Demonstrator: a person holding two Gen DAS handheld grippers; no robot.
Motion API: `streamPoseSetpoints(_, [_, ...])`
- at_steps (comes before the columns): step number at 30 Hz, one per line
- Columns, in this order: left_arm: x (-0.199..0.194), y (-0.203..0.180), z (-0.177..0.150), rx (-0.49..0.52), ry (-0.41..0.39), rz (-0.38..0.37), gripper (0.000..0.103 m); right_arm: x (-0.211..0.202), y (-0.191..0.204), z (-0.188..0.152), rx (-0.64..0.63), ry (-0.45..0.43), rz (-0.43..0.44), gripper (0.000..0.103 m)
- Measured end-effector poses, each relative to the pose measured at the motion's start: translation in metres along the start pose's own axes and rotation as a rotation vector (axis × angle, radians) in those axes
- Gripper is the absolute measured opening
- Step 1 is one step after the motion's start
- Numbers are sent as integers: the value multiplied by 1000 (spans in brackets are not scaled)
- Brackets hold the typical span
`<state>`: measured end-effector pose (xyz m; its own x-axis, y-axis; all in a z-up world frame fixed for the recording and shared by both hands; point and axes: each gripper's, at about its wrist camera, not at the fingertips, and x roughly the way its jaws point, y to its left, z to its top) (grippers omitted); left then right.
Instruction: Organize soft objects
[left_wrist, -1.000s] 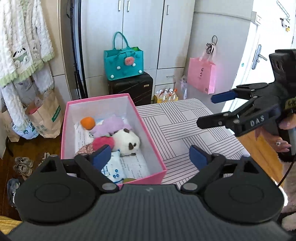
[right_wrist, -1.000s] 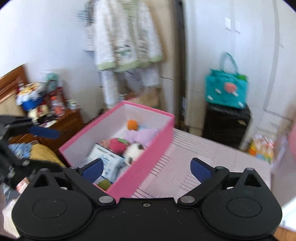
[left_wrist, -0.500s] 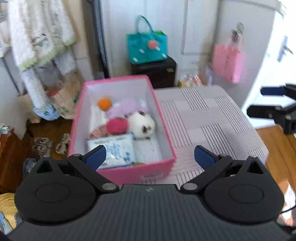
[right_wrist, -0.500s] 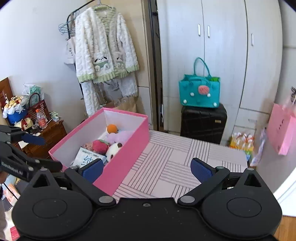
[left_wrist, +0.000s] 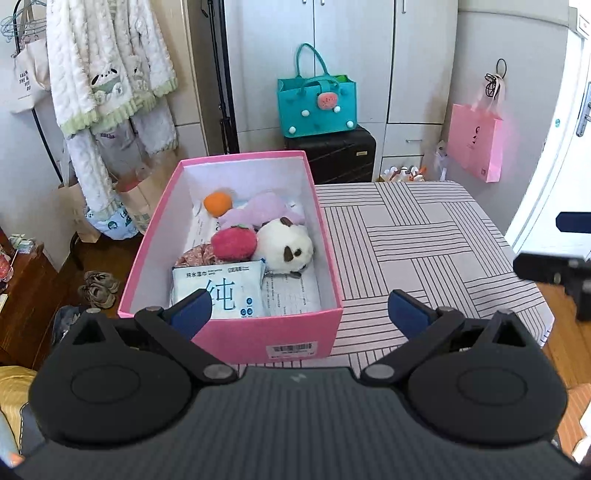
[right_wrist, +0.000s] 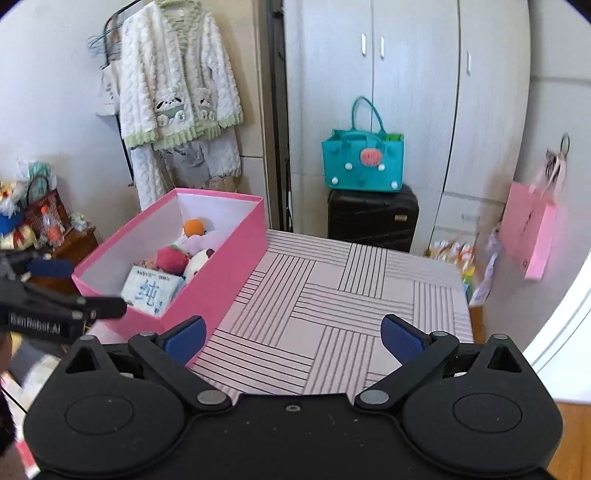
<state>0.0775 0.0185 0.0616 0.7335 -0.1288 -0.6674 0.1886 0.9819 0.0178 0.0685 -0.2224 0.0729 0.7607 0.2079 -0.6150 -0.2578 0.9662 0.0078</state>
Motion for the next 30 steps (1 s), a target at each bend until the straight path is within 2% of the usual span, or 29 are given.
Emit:
streamPoseSetpoints(3, [4, -6, -3, 3, 6, 2, 103, -5, 1, -11, -9, -19, -51, 102])
streamPoseSetpoints(6, [7, -13, -6, 14, 9, 5, 103, -8, -5, -17, 30, -3, -58, 102])
streamPoseSetpoints(10, [10, -20, -11, 11, 13, -4, 103, -13, -9, -24, 47, 11, -119, 102])
streamPoseSetpoints(16, [3, -26, -19, -11, -1, -28, 103, -24, -6, -29, 40, -22, -99, 102])
streamPoseSetpoints(24, [2, -32, -30, -19, 1, -28, 103, -21, 0, -34, 38, -15, -85, 102])
streamPoseSetpoints(30, [0, -34, -35, -28, -15, -17, 103, -21, 0, -36, 45, -13, -118, 102])
